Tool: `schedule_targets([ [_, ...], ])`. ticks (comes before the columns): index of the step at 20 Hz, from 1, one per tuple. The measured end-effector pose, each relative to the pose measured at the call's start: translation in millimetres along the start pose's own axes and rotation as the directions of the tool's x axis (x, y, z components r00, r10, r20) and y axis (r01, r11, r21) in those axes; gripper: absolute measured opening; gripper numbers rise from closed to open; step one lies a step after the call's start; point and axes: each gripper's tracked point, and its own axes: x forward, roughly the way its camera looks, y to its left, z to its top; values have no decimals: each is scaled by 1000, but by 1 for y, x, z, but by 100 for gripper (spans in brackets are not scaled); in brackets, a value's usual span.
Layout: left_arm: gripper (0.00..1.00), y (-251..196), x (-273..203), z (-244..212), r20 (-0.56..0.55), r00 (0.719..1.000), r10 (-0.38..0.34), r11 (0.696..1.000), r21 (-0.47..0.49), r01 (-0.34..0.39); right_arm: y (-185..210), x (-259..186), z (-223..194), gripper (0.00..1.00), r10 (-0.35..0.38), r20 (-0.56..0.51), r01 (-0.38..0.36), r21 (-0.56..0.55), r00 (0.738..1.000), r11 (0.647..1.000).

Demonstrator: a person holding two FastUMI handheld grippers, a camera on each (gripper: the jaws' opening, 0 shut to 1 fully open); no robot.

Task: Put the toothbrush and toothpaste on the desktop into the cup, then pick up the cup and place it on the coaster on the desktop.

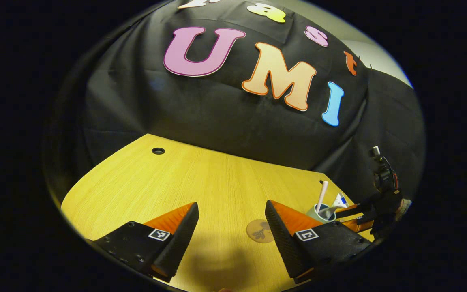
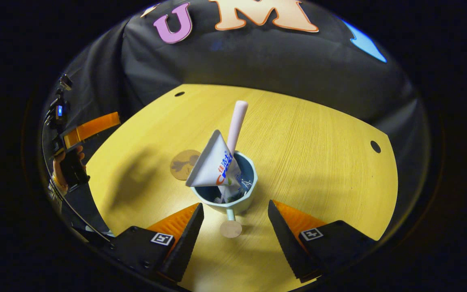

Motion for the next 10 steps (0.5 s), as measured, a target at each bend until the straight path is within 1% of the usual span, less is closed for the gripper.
schedule_targets([
  [1,95,-1,-2,-3,-9,1000,-1,1000,3,1,-1,3,-2,98,1,-37,-2,-22,999,1000],
  [2,95,-2,-3,-6,-16,1000,-2,1000,7,2,-3,6,-6,92,0,-76,-4,-52,997,999],
  [3,95,-3,-4,-10,-26,1000,-4,1000,13,4,-5,10,-9,92,-2,-114,-7,-81,993,997],
  [4,95,-3,-6,-14,-35,999,-3,1000,19,3,-4,14,-11,98,2,-145,-17,-103,989,995],
  [5,95,-4,-7,-17,-43,999,-2,1000,22,3,-4,18,-15,91,4,-177,-24,-113,984,993],
  [6,95,-4,-9,-20,-52,999,-3,1000,22,5,-4,20,-16,97,3,-208,-27,-113,978,993],
  [7,96,-5,-10,-23,-59,998,-7,1000,21,8,-2,23,-18,91,5,-235,-31,-109,972,994],
  [9,96,-4,-11,-30,-79,997,-3,1000,16,4,1,27,-23,84,1,-284,-34,-109,959,993],
  [10,95,-5,-13,-33,-89,996,-5,1000,11,6,3,29,-24,78,-2,-301,-34,-114,954,993],
])
